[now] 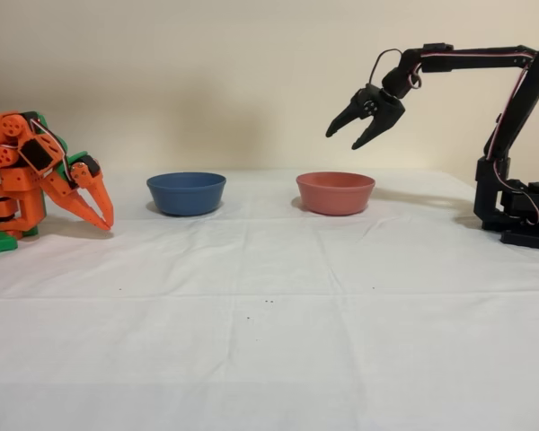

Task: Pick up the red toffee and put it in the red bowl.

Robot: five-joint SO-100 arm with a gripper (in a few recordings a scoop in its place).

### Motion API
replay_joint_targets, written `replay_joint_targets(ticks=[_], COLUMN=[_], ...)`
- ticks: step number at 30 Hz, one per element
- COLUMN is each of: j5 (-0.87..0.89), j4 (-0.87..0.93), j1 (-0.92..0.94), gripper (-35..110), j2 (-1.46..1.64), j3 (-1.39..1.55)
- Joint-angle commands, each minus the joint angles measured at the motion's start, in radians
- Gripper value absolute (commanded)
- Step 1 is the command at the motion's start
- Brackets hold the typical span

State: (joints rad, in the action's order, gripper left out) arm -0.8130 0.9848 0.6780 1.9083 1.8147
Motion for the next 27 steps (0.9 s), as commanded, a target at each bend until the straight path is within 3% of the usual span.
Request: replay_joint_targets(ticks=[1,13,21,27], j5=[0.0,0.161,0.279,0.301], j4=[0.052,0.212,0.192,0.138], j1=[-0.009,-0.181,-0.405,-0.44], gripper=[18,3,1,1], j2=[0.114,0.325,0.583,0.798], j3=[-0.023,0.057,0.219,0.387])
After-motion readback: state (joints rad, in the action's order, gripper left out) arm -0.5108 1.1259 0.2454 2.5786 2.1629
